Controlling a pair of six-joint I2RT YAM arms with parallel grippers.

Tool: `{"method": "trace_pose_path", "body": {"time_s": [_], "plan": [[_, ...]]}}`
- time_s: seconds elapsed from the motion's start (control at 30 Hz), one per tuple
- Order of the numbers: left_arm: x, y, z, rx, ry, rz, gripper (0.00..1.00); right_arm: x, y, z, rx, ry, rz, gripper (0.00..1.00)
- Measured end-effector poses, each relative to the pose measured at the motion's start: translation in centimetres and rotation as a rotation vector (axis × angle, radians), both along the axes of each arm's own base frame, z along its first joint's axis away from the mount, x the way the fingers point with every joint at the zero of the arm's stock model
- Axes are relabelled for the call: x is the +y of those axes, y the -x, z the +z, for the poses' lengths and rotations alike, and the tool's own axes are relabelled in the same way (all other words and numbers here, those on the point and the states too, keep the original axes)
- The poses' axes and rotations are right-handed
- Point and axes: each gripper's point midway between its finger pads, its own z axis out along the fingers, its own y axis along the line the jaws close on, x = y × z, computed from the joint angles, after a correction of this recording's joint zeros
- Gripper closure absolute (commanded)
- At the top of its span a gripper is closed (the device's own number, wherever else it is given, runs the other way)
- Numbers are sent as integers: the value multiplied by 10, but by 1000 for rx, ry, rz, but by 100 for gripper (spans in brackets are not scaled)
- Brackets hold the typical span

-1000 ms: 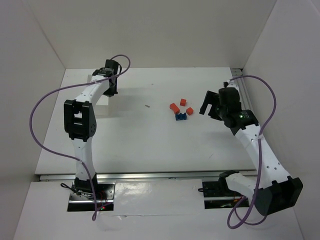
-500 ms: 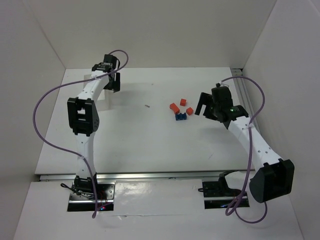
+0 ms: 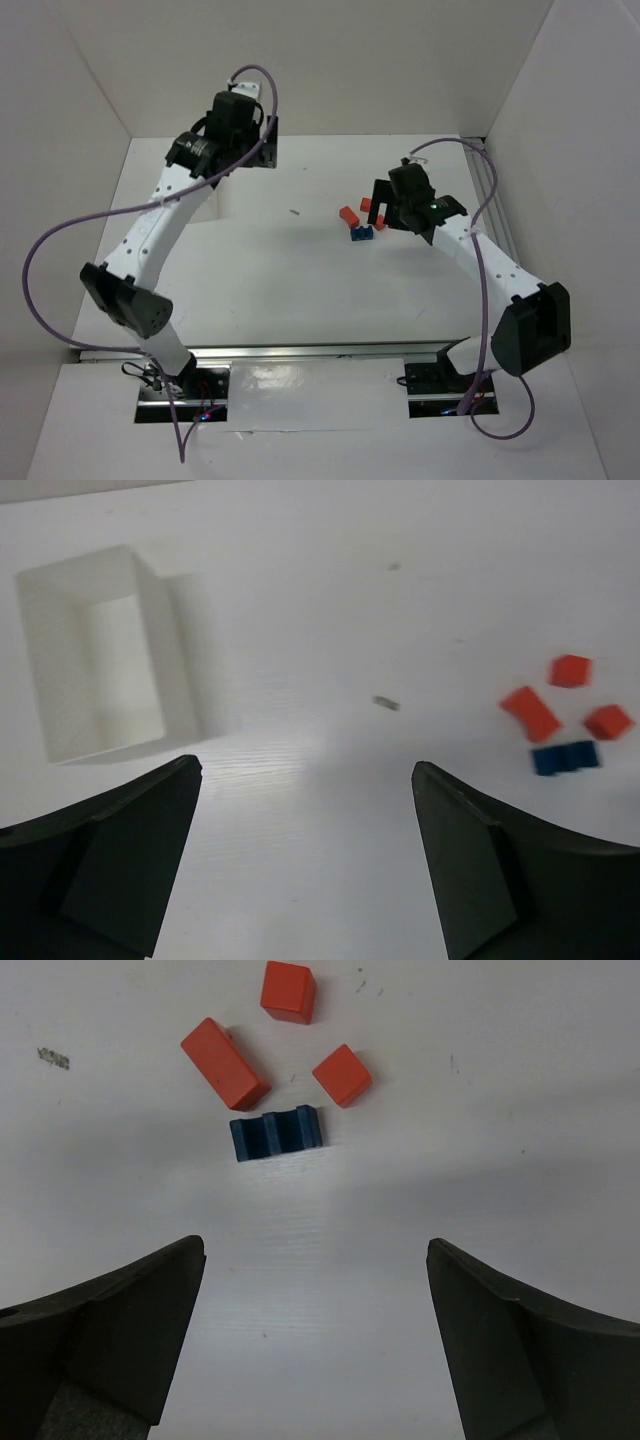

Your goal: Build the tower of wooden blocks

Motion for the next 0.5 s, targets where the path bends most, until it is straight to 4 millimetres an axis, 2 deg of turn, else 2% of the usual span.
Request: {"method": "trace_pose_path", "body": {"time_s": [0.03,0.07,0.1,0.13,0.2,0.27,0.3,0.37,0.43,0.5], "plan": [[-19,13,6,-15,29,-45,0,5,-4,-1,0,10,6,1],[-40,28,3,-10,62,-97,0,11,-9,-2,1,25,12,1],[-47,34,-2,4,71,-112,0,16,-13,-3,2,35,18,1],[-56,41,-15,29,92,-122,0,21,-17,-7,7,49,24,1],[-67,54,-60,127,117,-121,0,29,-24,-18,24,66,41,1],[-69,69,-112,239,134,-111,0,35,-29,-31,51,83,58,1],[-68,84,-143,315,139,-104,0,37,-31,-40,70,92,64,1],[-60,114,-190,437,140,-84,0,41,-35,-56,104,114,77,1],[-54,138,-213,499,153,-66,0,44,-41,-71,139,138,91,1],[-52,153,-217,516,176,-60,0,49,-49,-81,157,153,104,1]]}}
